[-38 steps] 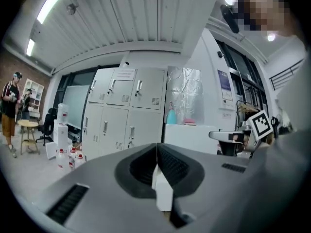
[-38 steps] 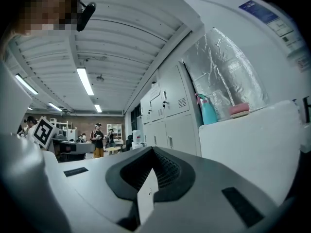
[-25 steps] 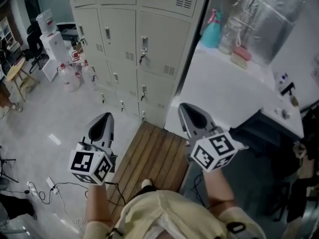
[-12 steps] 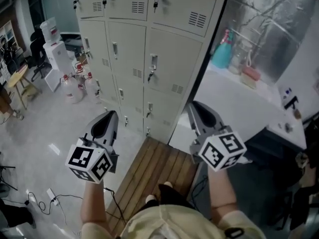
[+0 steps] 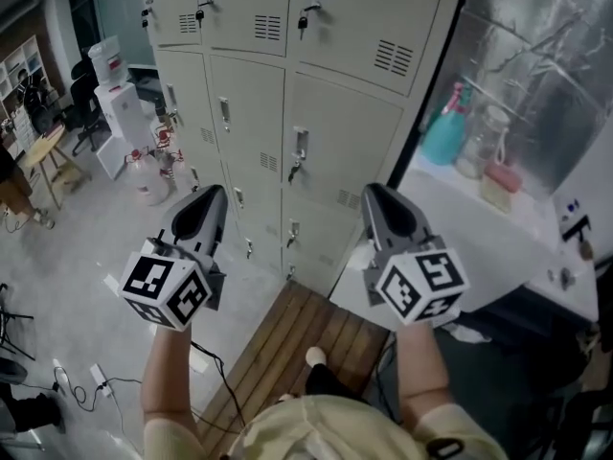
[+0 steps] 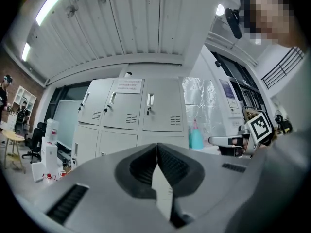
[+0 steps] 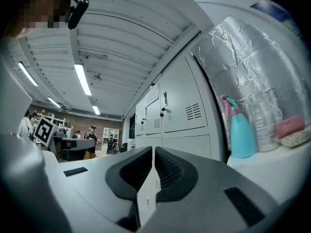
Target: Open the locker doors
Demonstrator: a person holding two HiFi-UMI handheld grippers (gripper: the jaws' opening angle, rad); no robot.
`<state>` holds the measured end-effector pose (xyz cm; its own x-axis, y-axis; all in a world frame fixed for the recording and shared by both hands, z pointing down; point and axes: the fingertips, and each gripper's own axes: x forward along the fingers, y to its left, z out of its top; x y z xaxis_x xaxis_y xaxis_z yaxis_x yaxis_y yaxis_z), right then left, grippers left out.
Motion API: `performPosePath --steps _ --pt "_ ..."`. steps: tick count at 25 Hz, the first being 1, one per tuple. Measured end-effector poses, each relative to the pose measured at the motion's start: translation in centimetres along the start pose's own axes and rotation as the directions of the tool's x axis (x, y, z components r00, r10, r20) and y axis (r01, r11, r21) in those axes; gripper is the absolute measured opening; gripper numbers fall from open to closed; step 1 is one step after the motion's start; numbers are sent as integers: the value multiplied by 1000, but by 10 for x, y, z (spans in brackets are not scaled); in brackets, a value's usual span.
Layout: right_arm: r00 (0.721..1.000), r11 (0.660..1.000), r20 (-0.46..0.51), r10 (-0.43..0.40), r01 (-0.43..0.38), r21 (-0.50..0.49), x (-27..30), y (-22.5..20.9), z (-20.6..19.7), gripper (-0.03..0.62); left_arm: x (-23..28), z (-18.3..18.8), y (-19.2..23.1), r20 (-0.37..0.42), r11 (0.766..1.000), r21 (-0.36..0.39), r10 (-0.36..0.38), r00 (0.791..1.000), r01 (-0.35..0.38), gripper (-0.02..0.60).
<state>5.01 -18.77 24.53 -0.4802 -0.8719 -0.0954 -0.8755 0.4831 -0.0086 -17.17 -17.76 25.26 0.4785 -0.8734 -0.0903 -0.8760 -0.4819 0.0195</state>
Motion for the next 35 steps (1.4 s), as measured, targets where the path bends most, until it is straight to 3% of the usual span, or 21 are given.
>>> performPosePath --steps 7,13,28,35 --pt "999 999 28 27 -27 24 46 -35 13 6 75 23 14 44 998 -37 -54 998 55 3" --pt "998 997 38 48 -50 60 74 -61 20 6 132 48 19 60 997 0 -73 996 74 5" --pt "995 991 33 93 -95 94 110 -88 11 7 238 127 19 94 973 217 -102 990 79 83" --pt "994 988 23 111 -113 109 113 -96 3 6 275 145 22 57 949 309 -85 995 63 101"
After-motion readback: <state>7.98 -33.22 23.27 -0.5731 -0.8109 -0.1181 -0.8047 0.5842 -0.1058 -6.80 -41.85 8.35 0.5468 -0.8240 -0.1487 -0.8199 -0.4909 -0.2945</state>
